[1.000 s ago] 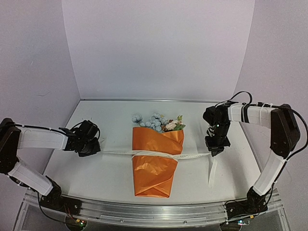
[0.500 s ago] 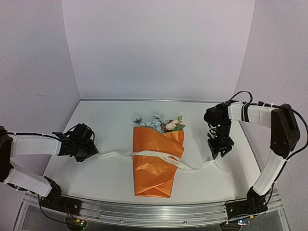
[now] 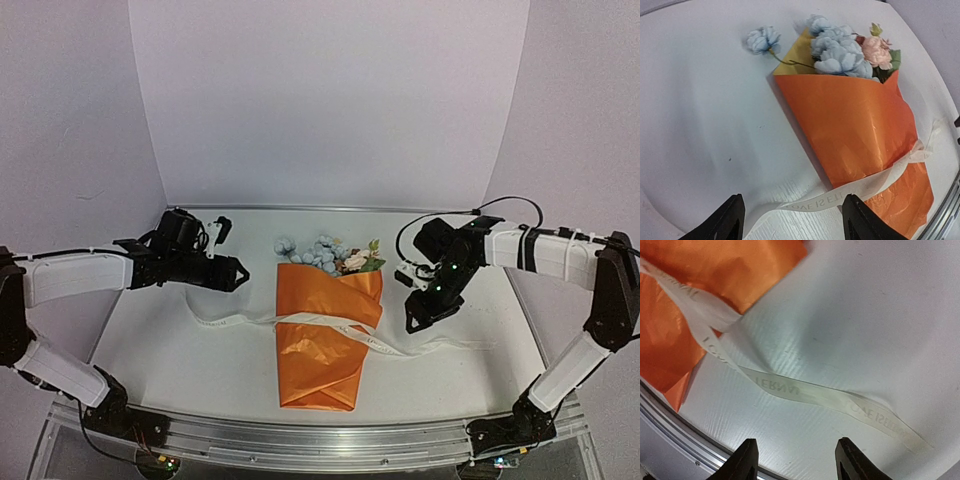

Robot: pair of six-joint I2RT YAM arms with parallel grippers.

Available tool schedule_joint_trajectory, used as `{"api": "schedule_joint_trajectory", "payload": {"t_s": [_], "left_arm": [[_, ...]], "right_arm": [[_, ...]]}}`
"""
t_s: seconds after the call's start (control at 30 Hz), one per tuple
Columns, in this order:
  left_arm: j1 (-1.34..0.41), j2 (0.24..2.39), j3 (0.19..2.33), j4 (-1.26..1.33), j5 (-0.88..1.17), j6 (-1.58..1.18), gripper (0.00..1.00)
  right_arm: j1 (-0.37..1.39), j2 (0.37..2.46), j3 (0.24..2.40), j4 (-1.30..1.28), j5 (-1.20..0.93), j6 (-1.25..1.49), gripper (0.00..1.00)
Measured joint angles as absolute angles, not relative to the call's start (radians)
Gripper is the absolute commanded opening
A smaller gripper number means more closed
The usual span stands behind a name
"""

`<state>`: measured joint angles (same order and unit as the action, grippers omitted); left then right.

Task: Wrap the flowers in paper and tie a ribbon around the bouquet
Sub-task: Adjust the ribbon on the folded bouquet, then pick up the ribbon from the folded bouquet.

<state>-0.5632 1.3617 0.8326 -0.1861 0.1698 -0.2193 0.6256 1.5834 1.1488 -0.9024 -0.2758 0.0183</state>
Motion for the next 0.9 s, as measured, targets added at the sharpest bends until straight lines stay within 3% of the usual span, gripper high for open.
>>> {"api": "schedule_joint_trajectory", "payload": {"t_s": [0.4, 0.9], "left_arm": [[-0.615, 1.564, 0.864, -0.185, 0.343, 0.446, 0.68], [-0.698, 1.703, 0.918, -0.243, 0.309, 0.650, 0.67]], "right_arm": [[0.696, 1.650, 1.106, -0.736, -0.390, -0.183, 0.58], [0.696, 1.689, 1.093, -0.695, -0.407, -0.267, 0.60]]}}
